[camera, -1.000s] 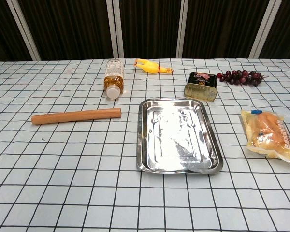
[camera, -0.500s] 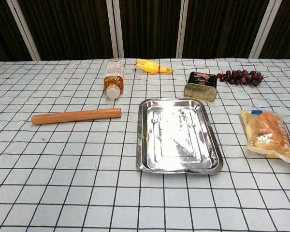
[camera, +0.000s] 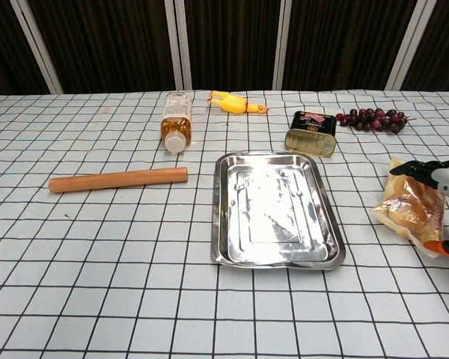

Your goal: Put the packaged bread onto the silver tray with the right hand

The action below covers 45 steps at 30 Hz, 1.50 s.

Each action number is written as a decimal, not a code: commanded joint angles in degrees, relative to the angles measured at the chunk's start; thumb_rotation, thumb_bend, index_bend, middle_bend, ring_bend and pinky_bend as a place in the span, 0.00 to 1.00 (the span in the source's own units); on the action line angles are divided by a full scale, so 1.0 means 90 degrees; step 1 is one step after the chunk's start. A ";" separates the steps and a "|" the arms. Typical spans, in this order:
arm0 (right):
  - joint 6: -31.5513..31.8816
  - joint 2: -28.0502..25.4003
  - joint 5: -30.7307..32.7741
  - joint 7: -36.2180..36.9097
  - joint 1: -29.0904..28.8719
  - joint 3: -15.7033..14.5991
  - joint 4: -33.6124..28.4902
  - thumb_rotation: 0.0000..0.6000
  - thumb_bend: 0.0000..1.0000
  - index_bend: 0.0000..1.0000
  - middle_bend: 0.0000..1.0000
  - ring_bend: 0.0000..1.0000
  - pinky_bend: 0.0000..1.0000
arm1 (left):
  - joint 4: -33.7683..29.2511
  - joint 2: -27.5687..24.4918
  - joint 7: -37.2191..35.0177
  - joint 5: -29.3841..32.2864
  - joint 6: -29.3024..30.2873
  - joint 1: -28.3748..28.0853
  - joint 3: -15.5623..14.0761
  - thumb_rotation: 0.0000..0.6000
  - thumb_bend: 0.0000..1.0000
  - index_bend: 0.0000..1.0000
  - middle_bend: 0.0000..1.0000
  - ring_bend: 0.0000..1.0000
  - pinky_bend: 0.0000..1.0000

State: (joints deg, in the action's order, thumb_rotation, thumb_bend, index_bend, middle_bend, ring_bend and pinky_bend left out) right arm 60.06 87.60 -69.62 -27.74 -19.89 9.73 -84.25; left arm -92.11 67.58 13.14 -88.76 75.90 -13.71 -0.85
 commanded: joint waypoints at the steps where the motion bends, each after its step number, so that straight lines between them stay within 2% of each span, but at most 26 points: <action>1: -0.0079 0.0148 0.0148 -0.0082 -0.0102 0.0035 0.0151 1.00 0.31 0.00 0.00 0.00 0.16 | -0.0004 -0.0026 -0.0043 -0.0017 0.0018 0.0008 -0.0009 1.00 0.07 0.00 0.00 0.00 0.04; 3: 0.0023 0.0158 0.0161 -0.0055 -0.0105 0.0030 0.0125 1.00 0.31 0.02 0.00 0.00 0.25 | 0.0004 -0.0036 -0.0073 -0.0008 0.0009 0.0002 -0.0002 1.00 0.07 0.00 0.00 0.00 0.04; 5: 0.0134 0.0111 0.0114 -0.0030 -0.0086 0.0011 0.0069 1.00 0.31 0.13 0.04 0.02 0.35 | 0.0007 -0.0032 -0.0067 -0.0002 -0.0005 -0.0006 0.0001 1.00 0.07 0.00 0.00 0.00 0.04; 7: 0.0239 0.0073 0.0087 -0.0012 -0.0070 0.0005 0.0007 1.00 0.31 0.33 0.20 0.15 0.49 | 0.0004 -0.0024 -0.0048 -0.0002 -0.0012 -0.0008 -0.0002 1.00 0.07 0.00 0.00 0.00 0.04; 9: 0.0371 0.0060 0.0047 -0.0007 -0.0058 0.0010 -0.0023 1.00 0.31 0.48 0.34 0.29 0.60 | -0.0004 -0.0017 -0.0026 -0.0005 -0.0014 -0.0008 -0.0007 1.00 0.07 0.00 0.00 0.00 0.04; 13: 0.0534 0.0005 -0.0013 0.0000 -0.0045 -0.0012 -0.0132 1.00 0.34 0.64 0.48 0.39 0.67 | -0.0013 -0.0007 0.0006 -0.0015 -0.0007 -0.0004 -0.0015 1.00 0.07 0.00 0.00 0.00 0.04; 16: 0.0792 -0.0023 -0.0180 -0.0055 -0.0028 -0.0024 -0.0254 1.00 0.35 0.70 0.52 0.42 0.70 | -0.0019 -0.0009 0.0008 -0.0010 0.0007 0.0003 -0.0011 1.00 0.07 0.00 0.00 0.00 0.04; 21: 0.1113 -0.0132 -0.0421 -0.0300 -0.0054 -0.0012 -0.0663 1.00 0.35 0.70 0.53 0.42 0.70 | -0.0026 -0.0027 -0.0029 -0.0018 0.0019 0.0004 -0.0009 1.00 0.07 0.00 0.00 0.00 0.04; 26: 0.1284 -0.0175 -0.0558 -0.0973 -0.0229 0.0059 -0.1320 1.00 0.35 0.70 0.53 0.42 0.70 | -0.0034 -0.0045 -0.0073 -0.0041 0.0036 0.0009 -0.0016 1.00 0.07 0.00 0.00 0.00 0.04; 32: 0.1122 0.0323 -0.0507 -0.1935 -0.0700 0.0175 -0.1845 1.00 0.35 0.70 0.53 0.43 0.70 | -0.0038 -0.0051 -0.0086 -0.0061 0.0025 -0.0001 -0.0023 1.00 0.07 0.00 0.00 0.00 0.04; 35: 0.1052 0.0857 -0.0408 -0.2281 -0.0968 0.0257 -0.1663 1.00 0.35 0.70 0.53 0.43 0.70 | -0.0038 -0.0068 -0.0117 -0.0081 0.0038 0.0002 -0.0028 1.00 0.07 0.00 0.00 0.00 0.04; 38: 0.0947 0.1490 -0.0269 -0.2578 -0.1275 0.0351 -0.1127 1.00 0.35 0.70 0.53 0.44 0.70 | -0.0029 -0.0098 -0.0187 -0.0103 0.0045 0.0001 -0.0035 1.00 0.07 0.00 0.00 0.00 0.04; 43: 0.0783 0.2144 0.0008 -0.2624 -0.1634 0.0580 -0.0367 1.00 0.35 0.70 0.53 0.44 0.70 | -0.0010 -0.0152 -0.0313 -0.0080 0.0009 -0.0015 -0.0028 1.00 0.07 0.00 0.00 0.00 0.04; 44: 0.0742 0.2244 0.0103 -0.2661 -0.1700 0.0623 -0.0220 1.00 0.35 0.68 0.53 0.44 0.70 | -0.0007 -0.0163 -0.0341 -0.0078 0.0007 -0.0018 -0.0024 1.00 0.07 0.00 0.00 0.00 0.04; 45: 0.0724 0.2300 0.0163 -0.2675 -0.1736 0.0653 -0.0142 1.00 0.35 0.62 0.51 0.43 0.70 | -0.0003 -0.0169 -0.0360 -0.0076 0.0005 -0.0022 -0.0020 1.00 0.07 0.00 0.00 0.00 0.04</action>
State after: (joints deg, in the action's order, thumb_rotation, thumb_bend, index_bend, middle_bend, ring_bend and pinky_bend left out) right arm 67.52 106.36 -69.76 -50.94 -33.93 14.48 -87.64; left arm -92.16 66.11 9.95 -89.47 75.97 -13.88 -1.06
